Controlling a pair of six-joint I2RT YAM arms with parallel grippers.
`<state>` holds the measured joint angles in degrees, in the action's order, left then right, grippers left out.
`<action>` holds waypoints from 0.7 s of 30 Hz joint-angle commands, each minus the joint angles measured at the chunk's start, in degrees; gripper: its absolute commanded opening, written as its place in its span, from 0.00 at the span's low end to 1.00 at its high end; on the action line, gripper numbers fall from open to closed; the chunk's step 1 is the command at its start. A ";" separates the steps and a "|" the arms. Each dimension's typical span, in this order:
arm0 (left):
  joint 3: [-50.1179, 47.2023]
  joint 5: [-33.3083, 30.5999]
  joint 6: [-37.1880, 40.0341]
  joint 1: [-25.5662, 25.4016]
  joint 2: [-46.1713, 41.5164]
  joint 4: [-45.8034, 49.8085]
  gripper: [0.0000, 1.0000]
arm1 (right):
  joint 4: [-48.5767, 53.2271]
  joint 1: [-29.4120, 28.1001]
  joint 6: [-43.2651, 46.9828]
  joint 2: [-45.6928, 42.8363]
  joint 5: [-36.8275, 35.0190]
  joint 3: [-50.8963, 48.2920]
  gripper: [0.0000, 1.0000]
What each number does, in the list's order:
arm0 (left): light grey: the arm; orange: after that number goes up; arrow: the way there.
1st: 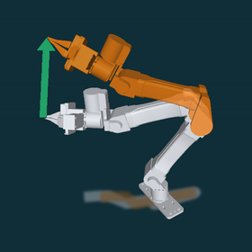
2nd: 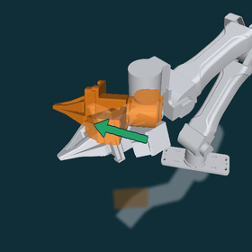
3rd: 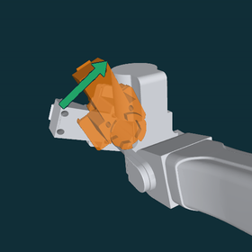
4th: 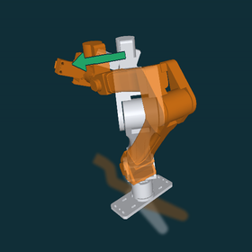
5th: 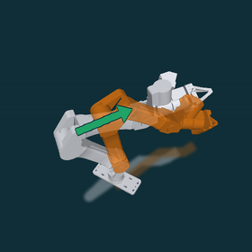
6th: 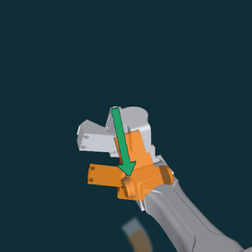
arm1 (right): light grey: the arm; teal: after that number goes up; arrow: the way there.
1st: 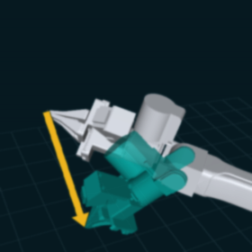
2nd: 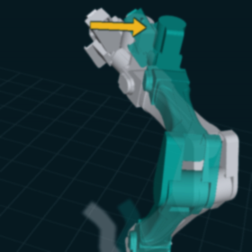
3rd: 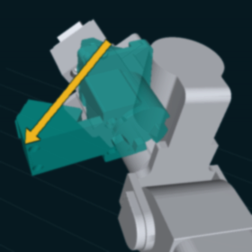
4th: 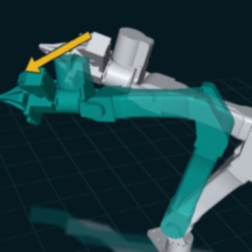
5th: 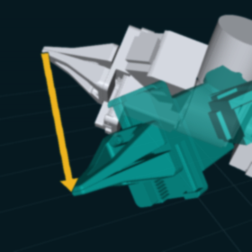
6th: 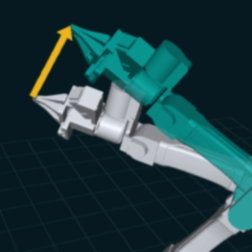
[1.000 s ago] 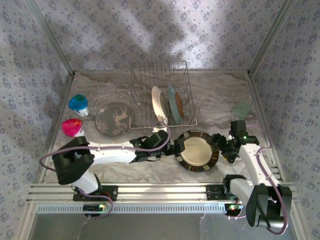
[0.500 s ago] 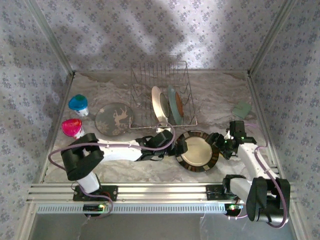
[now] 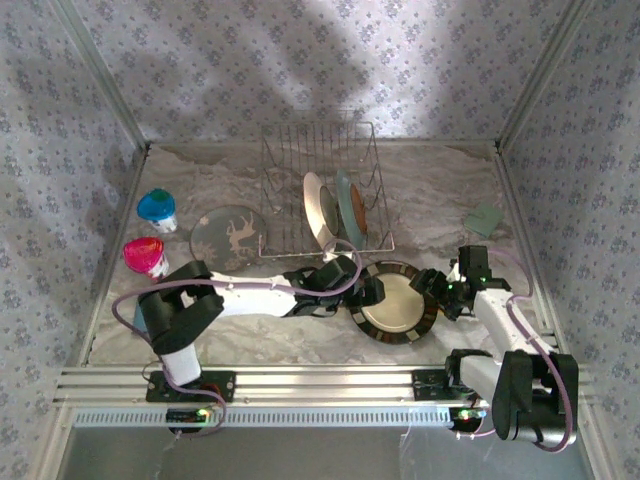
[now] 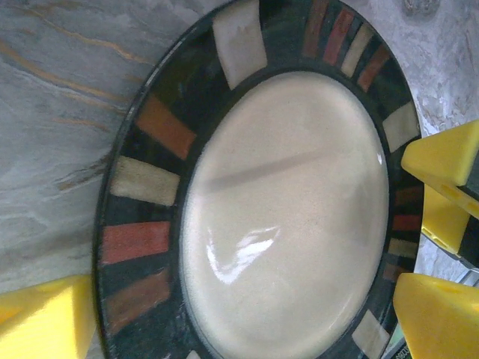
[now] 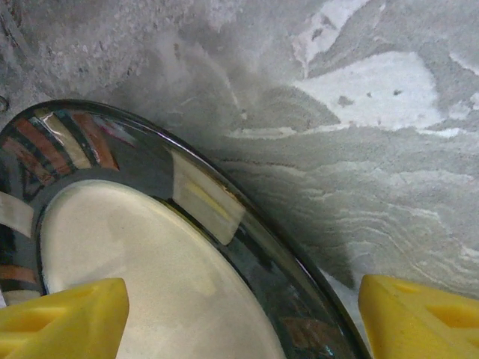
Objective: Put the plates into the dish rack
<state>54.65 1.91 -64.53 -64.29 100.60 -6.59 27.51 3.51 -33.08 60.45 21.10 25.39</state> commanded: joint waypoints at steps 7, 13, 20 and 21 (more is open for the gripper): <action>3.30 1.81 1.56 -0.40 1.62 1.32 0.99 | -2.09 0.27 0.48 -2.37 4.30 -1.72 0.62; 4.31 2.30 1.69 -0.40 2.14 1.64 1.00 | -3.26 0.38 1.30 -1.30 5.47 -1.78 0.64; 4.97 2.75 1.54 -0.40 2.76 1.56 0.99 | -6.92 0.37 1.53 -0.68 8.63 -3.25 0.64; 5.13 2.90 1.52 -0.40 2.89 1.57 0.99 | -7.34 0.36 1.53 -0.77 9.17 -3.42 0.63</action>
<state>56.99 2.31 -63.90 -64.25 102.78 -3.09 22.87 3.97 -31.88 59.72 24.67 22.68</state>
